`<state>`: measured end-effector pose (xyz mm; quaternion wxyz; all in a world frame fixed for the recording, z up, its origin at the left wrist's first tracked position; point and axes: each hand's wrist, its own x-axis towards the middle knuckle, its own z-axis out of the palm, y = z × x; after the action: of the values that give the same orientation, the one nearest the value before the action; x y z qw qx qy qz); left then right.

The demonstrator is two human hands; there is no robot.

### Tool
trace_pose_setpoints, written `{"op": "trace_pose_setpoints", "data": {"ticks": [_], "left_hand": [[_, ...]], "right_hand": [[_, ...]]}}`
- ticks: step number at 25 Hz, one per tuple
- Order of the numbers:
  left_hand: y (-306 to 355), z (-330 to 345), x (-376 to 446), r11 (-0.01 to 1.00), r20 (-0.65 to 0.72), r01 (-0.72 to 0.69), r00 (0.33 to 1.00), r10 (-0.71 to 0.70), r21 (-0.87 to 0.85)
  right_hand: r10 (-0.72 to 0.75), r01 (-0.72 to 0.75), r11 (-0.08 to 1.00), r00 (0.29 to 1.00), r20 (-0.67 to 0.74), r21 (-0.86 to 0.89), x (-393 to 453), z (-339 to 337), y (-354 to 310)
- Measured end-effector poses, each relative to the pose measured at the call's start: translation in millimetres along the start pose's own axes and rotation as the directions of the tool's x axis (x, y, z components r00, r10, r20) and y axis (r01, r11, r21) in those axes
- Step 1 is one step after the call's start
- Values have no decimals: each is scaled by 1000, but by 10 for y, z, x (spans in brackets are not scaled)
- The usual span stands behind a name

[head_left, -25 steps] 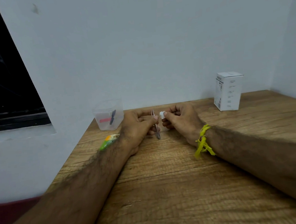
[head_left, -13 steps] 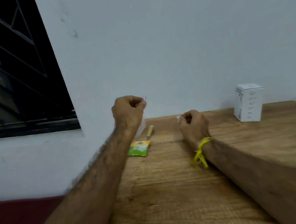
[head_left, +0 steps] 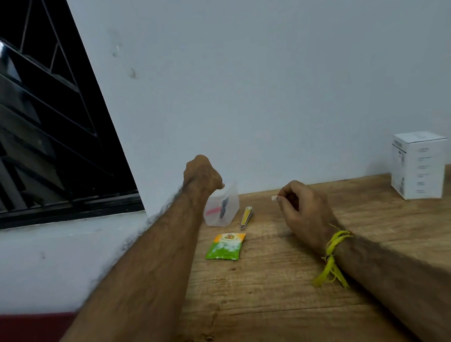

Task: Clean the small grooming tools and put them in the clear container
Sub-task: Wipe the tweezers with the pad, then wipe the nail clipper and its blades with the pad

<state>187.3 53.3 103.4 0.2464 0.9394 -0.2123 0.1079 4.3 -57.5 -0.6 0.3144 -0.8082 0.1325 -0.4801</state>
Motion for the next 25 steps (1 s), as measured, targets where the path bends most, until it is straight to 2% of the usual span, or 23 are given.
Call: {"op": "trace_pose_setpoints", "data": {"ticks": [2,4,6,8,11,13,14,15,17,21,23,25], "left_hand": [[4,38,-37,997,-27,-33,999,35,67],[-23,49,-81,994,-124,-76,989,86,82],[-33,41,-183,987,-219,-160,962,163,34],[-8,-25,-379,962,-249,-266,937,243,-62],[-28,-126,-754,909,-160,-318,946,283,-271],[-105,-81,-910,867,-45,-240,968,245,-437],[-132,-13,-956,864,1,-202,974,228,-460],[-144,73,-988,888,25,-194,974,224,-416],[-89,240,-1040,947,43,-231,968,247,-224],[133,463,-1064,942,75,-314,949,308,115],[203,535,-1027,929,66,-305,952,298,209],[218,594,-988,932,50,-291,957,287,216]], "right_hand": [[0,0,1000,1000,-2,-2,1,-9,-17],[7,-7,1000,1000,-15,8,5,-14,-19],[28,-27,999,999,-36,22,5,-13,-10],[60,-58,998,996,-67,28,8,-9,3],[164,-157,986,978,-128,58,40,-40,27],[269,-250,960,949,-163,127,74,-32,85],[322,-293,939,932,-164,180,88,-20,116],[369,-329,915,917,-151,234,95,-11,139],[446,-388,859,888,-114,334,101,6,160],[550,-458,748,833,-62,481,118,-11,160],[566,-473,720,823,-36,507,120,-12,155],[577,-491,705,817,-11,512,128,-23,169]]}}
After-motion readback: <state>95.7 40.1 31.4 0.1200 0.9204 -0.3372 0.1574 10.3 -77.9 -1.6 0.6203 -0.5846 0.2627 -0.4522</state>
